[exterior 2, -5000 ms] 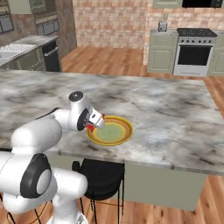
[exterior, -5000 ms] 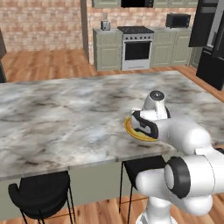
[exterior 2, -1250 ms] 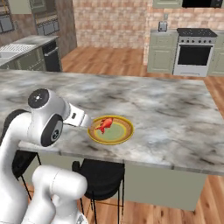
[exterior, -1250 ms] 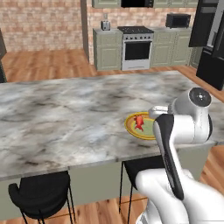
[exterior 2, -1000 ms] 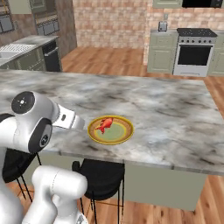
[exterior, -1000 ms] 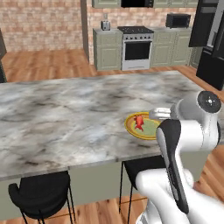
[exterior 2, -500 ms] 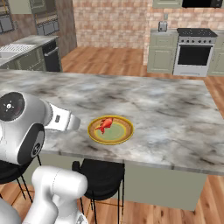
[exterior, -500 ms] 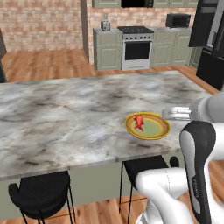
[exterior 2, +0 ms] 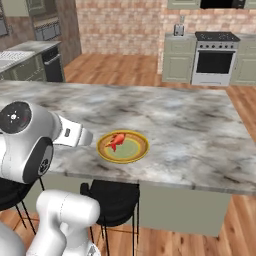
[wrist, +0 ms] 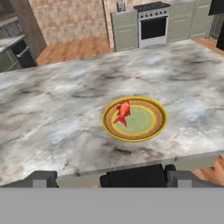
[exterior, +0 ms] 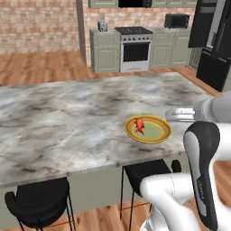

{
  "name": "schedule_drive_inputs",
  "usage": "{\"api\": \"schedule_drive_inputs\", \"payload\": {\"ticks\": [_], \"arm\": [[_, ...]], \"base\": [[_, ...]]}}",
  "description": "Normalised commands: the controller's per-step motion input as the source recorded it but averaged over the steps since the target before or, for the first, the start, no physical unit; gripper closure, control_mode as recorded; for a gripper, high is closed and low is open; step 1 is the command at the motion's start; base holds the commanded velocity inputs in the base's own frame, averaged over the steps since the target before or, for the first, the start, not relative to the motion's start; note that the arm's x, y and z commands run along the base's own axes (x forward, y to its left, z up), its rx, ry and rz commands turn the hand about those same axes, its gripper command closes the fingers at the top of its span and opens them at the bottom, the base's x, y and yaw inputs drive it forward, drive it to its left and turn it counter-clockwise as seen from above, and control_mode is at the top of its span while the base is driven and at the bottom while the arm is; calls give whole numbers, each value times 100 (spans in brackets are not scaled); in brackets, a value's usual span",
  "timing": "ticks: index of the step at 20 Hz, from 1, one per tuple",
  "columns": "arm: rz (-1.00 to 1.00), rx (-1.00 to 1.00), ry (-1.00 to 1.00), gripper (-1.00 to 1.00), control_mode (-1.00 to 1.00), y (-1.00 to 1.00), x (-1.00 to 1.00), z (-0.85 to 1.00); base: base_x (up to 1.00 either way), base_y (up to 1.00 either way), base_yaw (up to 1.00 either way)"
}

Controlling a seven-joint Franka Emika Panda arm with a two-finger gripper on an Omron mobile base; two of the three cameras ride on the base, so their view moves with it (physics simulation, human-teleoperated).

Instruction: Take the cheese, fish, and sweet potato from the fridge and place them on the plate on the dining counter to create an appetizer plate.

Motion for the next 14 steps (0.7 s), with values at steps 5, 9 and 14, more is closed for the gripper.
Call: {"api": "schedule_drive_inputs", "payload": {"ticks": [5, 9, 14], "arm": [[0, 0, 0, -100, 100, 0, 0, 0], [0, 0, 0, -100, 100, 0, 0, 0], [0, 0, 0, -100, 100, 0, 0, 0]], "base": [[-96, -38, -28], [-51, -73, -40], [12, -100, -33]]}}
